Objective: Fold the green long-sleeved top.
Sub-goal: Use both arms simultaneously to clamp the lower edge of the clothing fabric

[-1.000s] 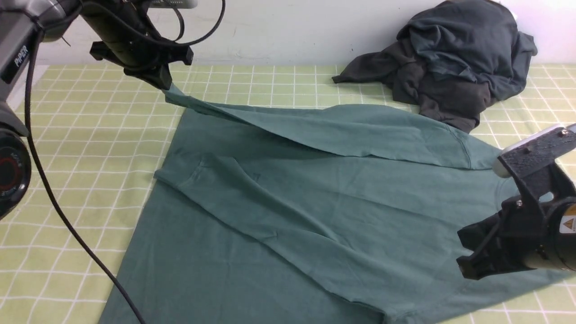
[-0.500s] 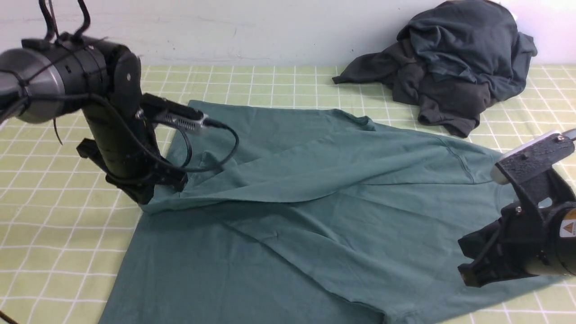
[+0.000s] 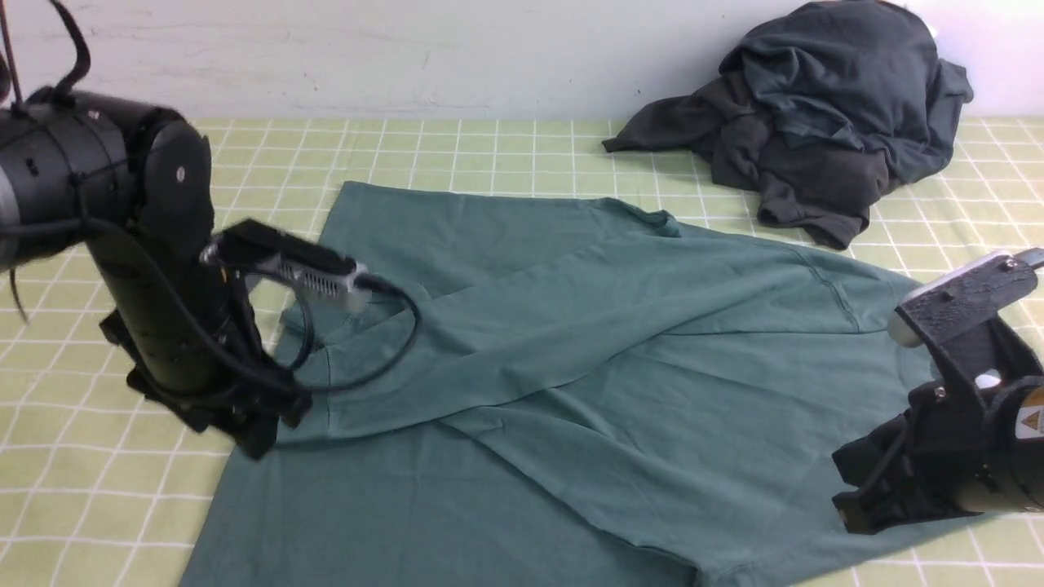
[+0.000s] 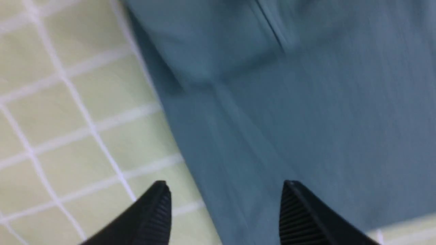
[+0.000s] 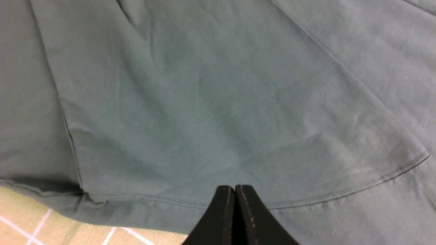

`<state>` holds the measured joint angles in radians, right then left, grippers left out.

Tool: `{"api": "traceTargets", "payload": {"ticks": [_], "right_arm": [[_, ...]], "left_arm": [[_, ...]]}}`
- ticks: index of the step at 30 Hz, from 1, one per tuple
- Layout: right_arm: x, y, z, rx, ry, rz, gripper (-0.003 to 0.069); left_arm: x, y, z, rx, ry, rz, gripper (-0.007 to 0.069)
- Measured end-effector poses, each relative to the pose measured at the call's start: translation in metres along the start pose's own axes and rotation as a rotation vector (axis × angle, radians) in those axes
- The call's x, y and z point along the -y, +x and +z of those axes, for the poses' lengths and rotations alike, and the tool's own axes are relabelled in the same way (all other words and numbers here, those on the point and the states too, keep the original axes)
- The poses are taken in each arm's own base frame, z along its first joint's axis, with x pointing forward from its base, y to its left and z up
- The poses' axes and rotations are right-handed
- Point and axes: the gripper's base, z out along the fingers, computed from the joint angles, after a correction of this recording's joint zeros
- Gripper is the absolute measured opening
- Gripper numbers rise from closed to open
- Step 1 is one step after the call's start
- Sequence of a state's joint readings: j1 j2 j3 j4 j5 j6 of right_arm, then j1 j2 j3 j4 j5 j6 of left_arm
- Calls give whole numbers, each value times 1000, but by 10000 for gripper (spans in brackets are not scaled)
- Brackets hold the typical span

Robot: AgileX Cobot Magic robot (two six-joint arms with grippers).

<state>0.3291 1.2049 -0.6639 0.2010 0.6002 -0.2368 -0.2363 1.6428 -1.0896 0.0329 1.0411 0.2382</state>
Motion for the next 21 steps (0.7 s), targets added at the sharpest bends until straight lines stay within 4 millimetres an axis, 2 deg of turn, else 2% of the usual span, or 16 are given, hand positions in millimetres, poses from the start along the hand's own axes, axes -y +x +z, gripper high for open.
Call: {"api": "traceTargets", "payload": {"ticks": [1, 5, 10, 15, 19, 21], "right_arm": [[0, 0, 0, 0, 0, 1, -14], [-2, 1, 0, -12, -19, -2, -14], [-6, 2, 0, -16, -71, -30, -14], [-11, 0, -1, -1, -119, -48, -14], [-15, 0, -1, 10, -170, -81, -14], [-17, 0, -2, 14, -190, -93, -14]], "left_arm": [[2, 2, 0, 8, -2, 24, 411], [21, 40, 32, 4, 7, 393, 417], [27, 63, 52, -46, 40, 687, 417], [29, 70, 59, -43, 40, 791, 413], [27, 70, 62, -11, -4, 836, 323], [26, 69, 60, 7, -21, 817, 246]]}}
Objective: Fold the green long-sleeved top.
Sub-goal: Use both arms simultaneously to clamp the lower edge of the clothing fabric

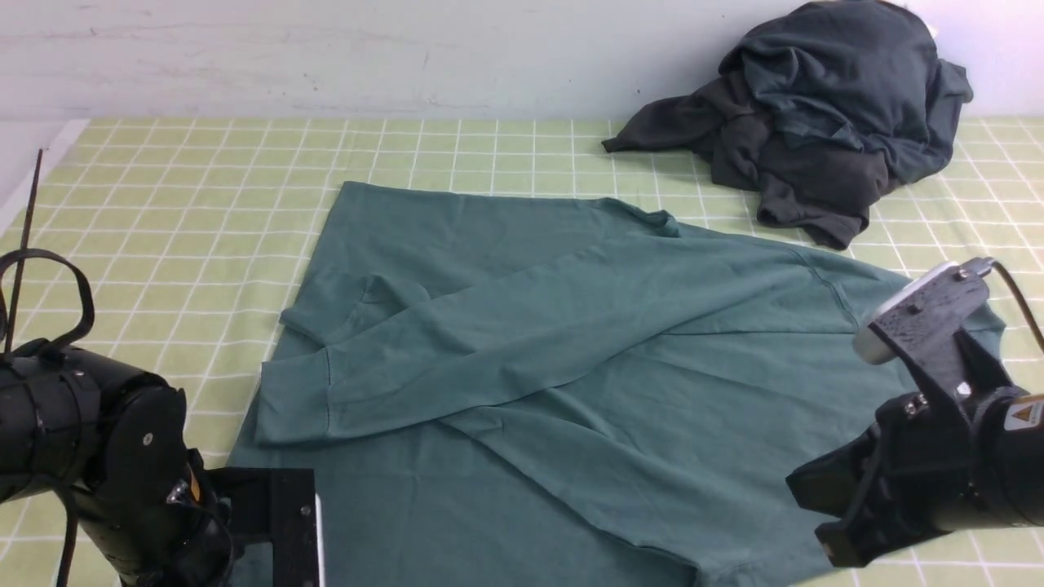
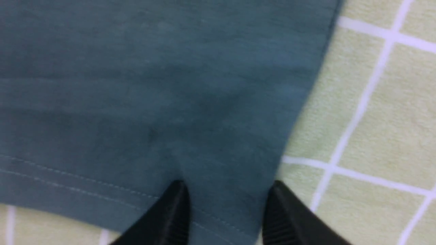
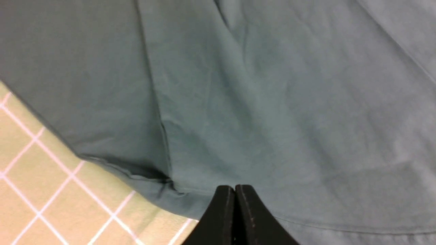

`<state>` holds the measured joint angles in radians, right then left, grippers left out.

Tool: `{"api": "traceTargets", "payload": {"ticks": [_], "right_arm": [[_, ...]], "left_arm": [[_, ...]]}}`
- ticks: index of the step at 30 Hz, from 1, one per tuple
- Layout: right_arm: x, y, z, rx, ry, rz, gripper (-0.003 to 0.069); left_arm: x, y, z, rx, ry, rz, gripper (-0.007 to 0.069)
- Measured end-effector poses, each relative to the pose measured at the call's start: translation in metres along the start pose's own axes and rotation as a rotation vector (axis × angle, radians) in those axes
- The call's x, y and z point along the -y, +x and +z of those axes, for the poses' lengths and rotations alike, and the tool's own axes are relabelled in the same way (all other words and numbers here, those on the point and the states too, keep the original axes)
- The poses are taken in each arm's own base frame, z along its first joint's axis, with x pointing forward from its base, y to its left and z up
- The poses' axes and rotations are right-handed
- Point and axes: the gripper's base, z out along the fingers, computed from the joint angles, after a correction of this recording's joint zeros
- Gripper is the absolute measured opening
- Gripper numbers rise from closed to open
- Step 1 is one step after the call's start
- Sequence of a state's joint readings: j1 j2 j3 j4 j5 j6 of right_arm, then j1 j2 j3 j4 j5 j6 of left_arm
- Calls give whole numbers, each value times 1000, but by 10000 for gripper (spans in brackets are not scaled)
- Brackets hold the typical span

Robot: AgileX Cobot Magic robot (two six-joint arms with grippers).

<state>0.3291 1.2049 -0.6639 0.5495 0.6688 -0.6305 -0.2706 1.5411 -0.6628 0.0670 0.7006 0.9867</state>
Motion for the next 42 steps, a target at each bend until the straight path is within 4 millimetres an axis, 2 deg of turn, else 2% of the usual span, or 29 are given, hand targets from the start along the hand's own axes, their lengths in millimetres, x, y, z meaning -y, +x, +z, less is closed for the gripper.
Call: {"api": "traceTargets", "payload": {"ticks": [5, 8, 13, 16, 20, 24, 26, 27, 29, 32, 34, 39, 42], "right_arm": [[-3, 0, 0, 5, -34, -16, -14], [-5, 0, 0, 3, -50, -32, -14], [-10, -3, -7, 14, -76, -150, -14], [-26, -16, -40, 164, -82, -354, -14], [-31, -17, -55, 224, -58, -444, -14], [-26, -14, -51, 171, -23, -548, 23], [-23, -12, -47, 129, -10, -588, 53], [-17, -8, -41, 45, 14, -661, 111], [-10, -3, -30, -64, 27, -735, 176], [7, 5, -7, -255, 55, -864, 276], [18, 9, 10, -359, 62, -935, 316], [38, 16, 52, -511, 63, -1038, 327], [43, 23, 66, -575, 43, -1045, 311]], "left_arm": [[1, 1, -12, 31, -49, -83, 60], [1, 2, -20, 52, -72, -125, 8], [4, 1, -26, 84, -63, -278, 1], [4, -3, -40, 111, -16, -534, -1], [0, -4, -54, 118, -8, -681, 0], [-2, -5, -60, 128, -19, -736, 0], [-2, -5, -60, 127, -19, -742, 0], [-2, -5, -60, 126, -17, -745, 0], [-2, -5, -60, 125, -16, -746, 0], [-2, -5, -60, 125, -16, -746, 0], [-2, -5, -60, 126, -15, -747, 0], [-1, -7, -60, 147, 7, -768, 0], [-1, -8, -60, 150, 12, -772, 0]]}}
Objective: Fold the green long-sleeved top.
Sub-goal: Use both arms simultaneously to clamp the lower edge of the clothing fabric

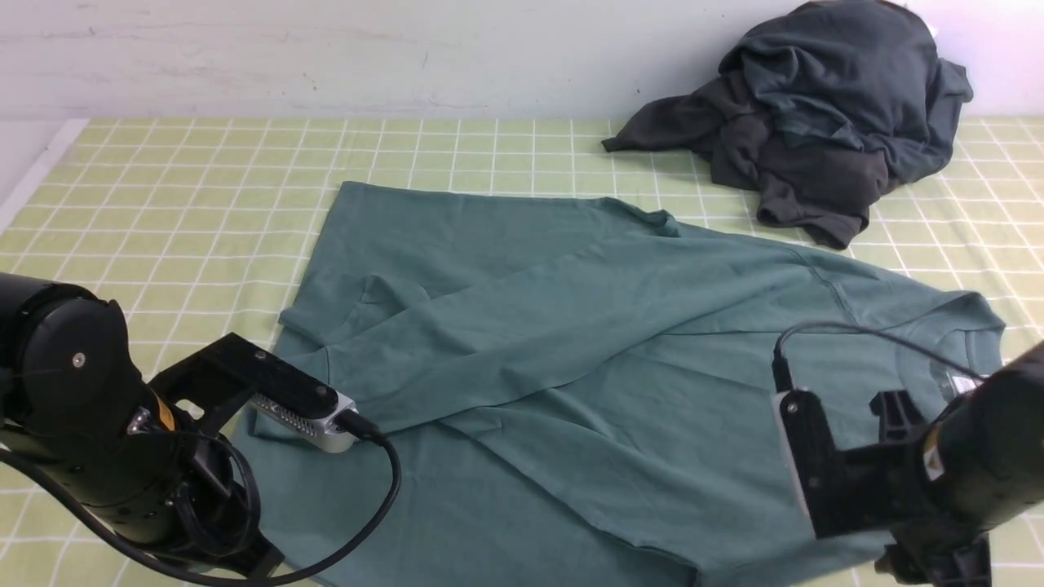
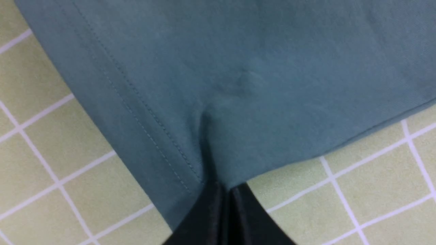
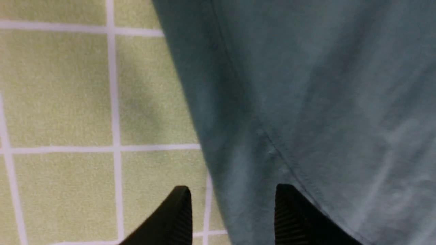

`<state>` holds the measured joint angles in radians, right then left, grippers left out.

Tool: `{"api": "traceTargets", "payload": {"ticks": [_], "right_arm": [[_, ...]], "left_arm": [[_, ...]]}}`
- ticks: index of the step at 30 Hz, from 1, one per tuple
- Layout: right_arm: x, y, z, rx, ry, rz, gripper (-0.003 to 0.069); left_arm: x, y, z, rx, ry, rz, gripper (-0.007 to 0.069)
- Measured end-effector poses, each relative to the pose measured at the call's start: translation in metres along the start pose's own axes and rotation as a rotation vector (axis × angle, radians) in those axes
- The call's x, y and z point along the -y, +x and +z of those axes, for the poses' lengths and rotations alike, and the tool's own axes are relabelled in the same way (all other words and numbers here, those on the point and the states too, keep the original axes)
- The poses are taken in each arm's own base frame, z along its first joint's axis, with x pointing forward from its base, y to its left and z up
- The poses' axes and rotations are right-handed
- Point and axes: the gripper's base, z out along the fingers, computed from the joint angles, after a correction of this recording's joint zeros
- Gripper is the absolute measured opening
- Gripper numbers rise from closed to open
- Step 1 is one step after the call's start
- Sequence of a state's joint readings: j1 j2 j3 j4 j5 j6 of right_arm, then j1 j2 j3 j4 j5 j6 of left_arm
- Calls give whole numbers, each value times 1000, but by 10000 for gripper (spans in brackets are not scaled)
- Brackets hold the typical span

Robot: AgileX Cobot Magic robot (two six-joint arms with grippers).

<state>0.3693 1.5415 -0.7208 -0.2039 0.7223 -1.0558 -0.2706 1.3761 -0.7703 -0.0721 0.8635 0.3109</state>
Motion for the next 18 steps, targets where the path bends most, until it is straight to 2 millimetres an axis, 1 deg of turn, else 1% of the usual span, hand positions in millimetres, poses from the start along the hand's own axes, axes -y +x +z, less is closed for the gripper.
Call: {"api": "traceTargets", "payload": {"ticks": [3, 5, 6, 10, 13, 18], "right_arm": [[0, 0, 14, -30, -38, -13, 289], [0, 0, 16, -42, -47, -15, 269], [0, 0, 16, -42, -47, -14, 265], [1, 0, 17, -47, -35, 32, 204], [2, 0, 17, -47, -32, 48, 171], [2, 0, 13, -41, -15, 59, 148]], "left_arm": [[0, 0, 0, -1, 3, -2, 0], [0, 0, 0, -2, 4, -3, 0], [0, 0, 0, -2, 4, -3, 0], [1, 0, 0, 1, 6, -5, 0], [1, 0, 0, 1, 6, -5, 0], [0, 0, 0, 2, 5, -5, 0]]}}
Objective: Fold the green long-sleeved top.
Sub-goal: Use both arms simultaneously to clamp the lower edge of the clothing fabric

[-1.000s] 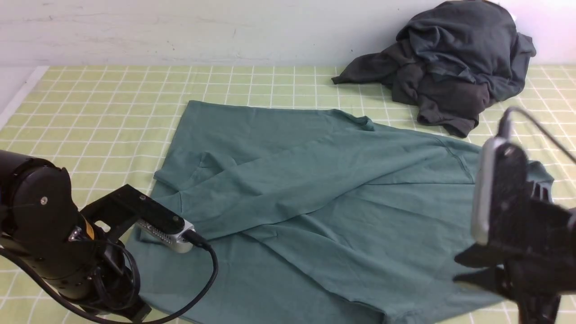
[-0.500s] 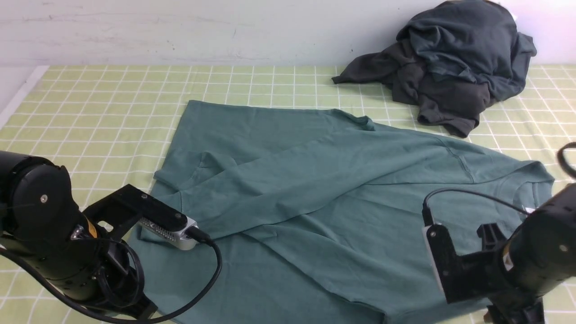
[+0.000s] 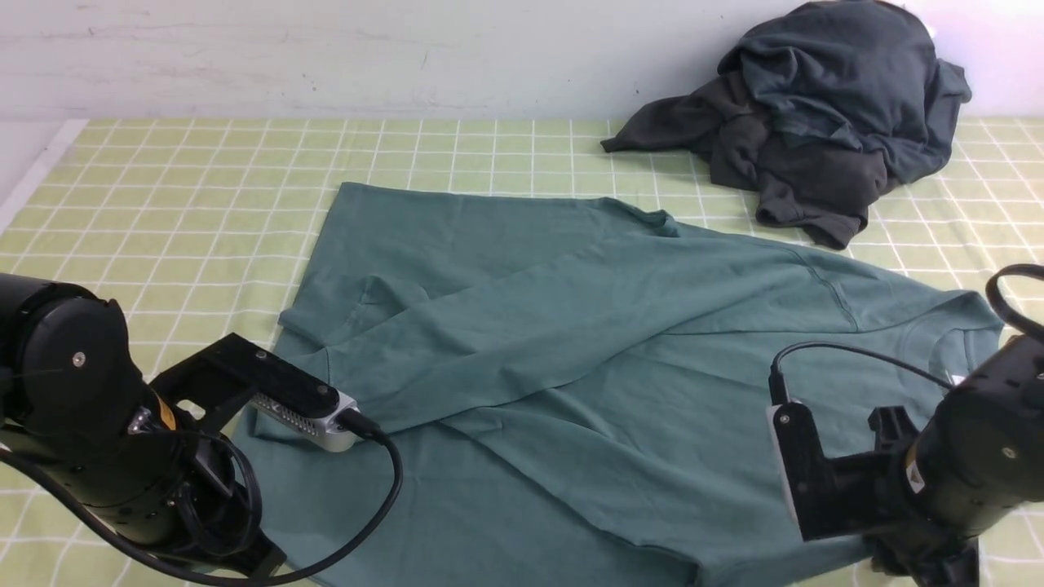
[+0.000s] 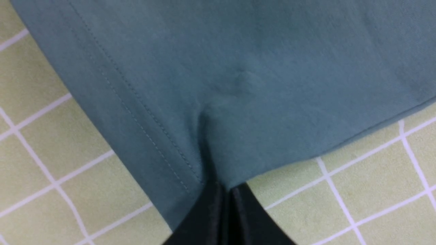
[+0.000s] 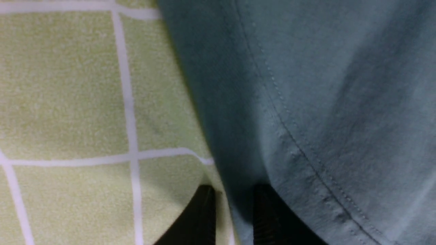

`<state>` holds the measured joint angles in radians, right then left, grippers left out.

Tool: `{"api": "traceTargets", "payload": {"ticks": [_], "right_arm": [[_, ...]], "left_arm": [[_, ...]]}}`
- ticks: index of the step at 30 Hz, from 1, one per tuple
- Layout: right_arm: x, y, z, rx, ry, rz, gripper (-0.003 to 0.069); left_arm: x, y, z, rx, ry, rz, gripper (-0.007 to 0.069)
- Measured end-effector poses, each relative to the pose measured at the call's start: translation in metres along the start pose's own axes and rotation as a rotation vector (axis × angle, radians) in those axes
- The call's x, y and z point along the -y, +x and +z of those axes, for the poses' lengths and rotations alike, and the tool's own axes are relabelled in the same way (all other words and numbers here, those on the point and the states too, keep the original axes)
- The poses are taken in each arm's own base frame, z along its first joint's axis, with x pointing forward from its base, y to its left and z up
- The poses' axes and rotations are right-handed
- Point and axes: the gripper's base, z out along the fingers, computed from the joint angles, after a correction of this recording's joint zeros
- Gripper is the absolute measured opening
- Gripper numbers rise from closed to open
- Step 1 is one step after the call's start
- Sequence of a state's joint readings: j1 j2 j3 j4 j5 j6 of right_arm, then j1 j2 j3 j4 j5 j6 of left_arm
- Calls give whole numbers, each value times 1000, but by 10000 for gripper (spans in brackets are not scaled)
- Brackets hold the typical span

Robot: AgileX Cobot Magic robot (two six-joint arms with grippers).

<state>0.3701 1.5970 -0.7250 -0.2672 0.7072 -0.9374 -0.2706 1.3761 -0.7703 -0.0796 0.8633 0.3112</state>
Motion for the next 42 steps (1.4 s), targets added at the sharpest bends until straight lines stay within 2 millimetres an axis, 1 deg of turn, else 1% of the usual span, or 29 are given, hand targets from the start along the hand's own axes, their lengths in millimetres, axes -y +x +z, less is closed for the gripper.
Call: {"api": "traceTargets", "payload": {"ticks": [5, 6, 8, 9, 12, 17, 23, 29, 33, 34, 36, 37, 38, 39, 42], "right_arm": [[2, 1, -9, 21, 44, 34, 163], [3, 1, -11, 22, 56, 36, 187], [3, 2, -12, 17, 61, 29, 202], [3, 2, -12, 14, 64, 24, 227], [3, 2, -12, 10, 65, 19, 246], [5, 5, -11, 1, 70, 15, 250], [9, 21, -7, -22, 60, 71, 250], [12, 20, 8, -22, 42, 70, 245], [13, 20, 9, -27, 36, 68, 225], [13, 20, 9, -28, 35, 68, 204], [13, 20, 9, -28, 34, 68, 183], [13, 20, 7, -26, 39, 70, 154], [13, 20, 7, -25, 42, 70, 149], [12, 21, 4, -20, 49, 77, 103], [12, 22, -6, 1, 82, 115, 29]], "left_arm": [[0, 0, 0, 5, 4, -5, 0], [1, -1, 0, 11, 6, -8, 0], [1, -1, 0, 16, 6, -9, 0], [0, -2, 0, 27, 3, -10, 0], [0, -3, 0, 30, 3, -10, 0], [1, -3, 0, 31, 6, -12, 0], [2, -4, 0, 38, 26, -32, 0], [3, -4, 0, 43, 39, -44, 0], [3, -4, 0, 43, 39, -44, 0], [3, -4, 0, 43, 39, -44, 0], [3, -4, 0, 43, 39, -44, 0], [3, -4, 0, 43, 39, -44, 0], [3, -4, 0, 43, 39, -44, 0], [3, -4, 0, 43, 39, -44, 0], [3, -4, 0, 43, 39, -44, 0]]}}
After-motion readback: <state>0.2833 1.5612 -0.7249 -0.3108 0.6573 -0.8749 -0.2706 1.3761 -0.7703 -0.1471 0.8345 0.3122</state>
